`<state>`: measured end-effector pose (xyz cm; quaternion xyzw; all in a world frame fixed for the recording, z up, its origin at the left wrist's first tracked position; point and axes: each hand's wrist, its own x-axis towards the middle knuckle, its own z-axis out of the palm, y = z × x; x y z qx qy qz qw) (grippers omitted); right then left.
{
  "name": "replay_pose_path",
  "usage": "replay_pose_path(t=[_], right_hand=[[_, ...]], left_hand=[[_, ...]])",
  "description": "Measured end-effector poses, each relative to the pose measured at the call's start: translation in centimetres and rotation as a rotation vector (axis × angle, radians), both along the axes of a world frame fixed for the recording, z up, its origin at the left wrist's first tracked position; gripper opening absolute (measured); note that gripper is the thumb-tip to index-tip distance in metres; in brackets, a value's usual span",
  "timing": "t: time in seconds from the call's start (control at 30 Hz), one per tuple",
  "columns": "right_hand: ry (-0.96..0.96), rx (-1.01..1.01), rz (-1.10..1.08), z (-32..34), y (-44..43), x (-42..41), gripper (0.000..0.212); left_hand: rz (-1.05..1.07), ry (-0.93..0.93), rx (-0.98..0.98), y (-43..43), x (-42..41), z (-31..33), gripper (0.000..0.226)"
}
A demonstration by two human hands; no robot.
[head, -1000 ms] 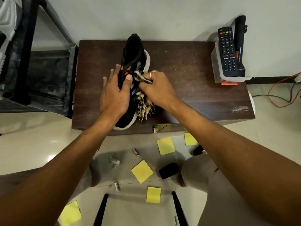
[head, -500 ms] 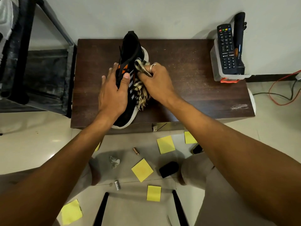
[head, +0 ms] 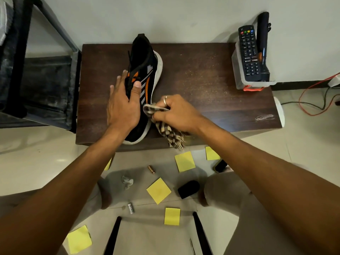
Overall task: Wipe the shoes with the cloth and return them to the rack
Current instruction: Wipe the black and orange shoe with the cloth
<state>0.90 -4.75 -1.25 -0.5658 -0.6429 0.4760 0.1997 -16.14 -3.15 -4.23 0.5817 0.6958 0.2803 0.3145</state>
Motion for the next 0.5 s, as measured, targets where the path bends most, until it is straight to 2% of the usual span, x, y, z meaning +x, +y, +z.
replay_pose_path(t=[0.1, 0.17, 0.3, 0.43, 0.5], right_hand=[[0.026, 0.161, -0.2, -0.3, 0.4, -1.2, 0.031], [0.069, 0.149, -0.173, -0.9, 0.0, -2.2, 0.038], [0.059, 0.058, -0.052, -1.7, -1.7, -2.1, 0.015], [0.008, 0.012, 0.114, -1.4, -2.8, -0.8, 0.011], [-0.023, 0.107, 0.1, -1.0, -2.5, -0.6, 0.01]], left_hand=[[-0.006, 0.007, -0.011, 0.0, 0.1, -0.3, 0.067], [0.01, 0.003, -0.019, -0.1, 0.2, -0.3, 0.067], [0.02, 0.0, -0.033, -0.2, 0.1, -0.1, 0.068], [0.0, -0.013, -0.052, -0.1, 0.2, 0.1, 0.069], [0.005, -0.054, -0.068, 0.3, 0.0, 0.1, 0.072]])
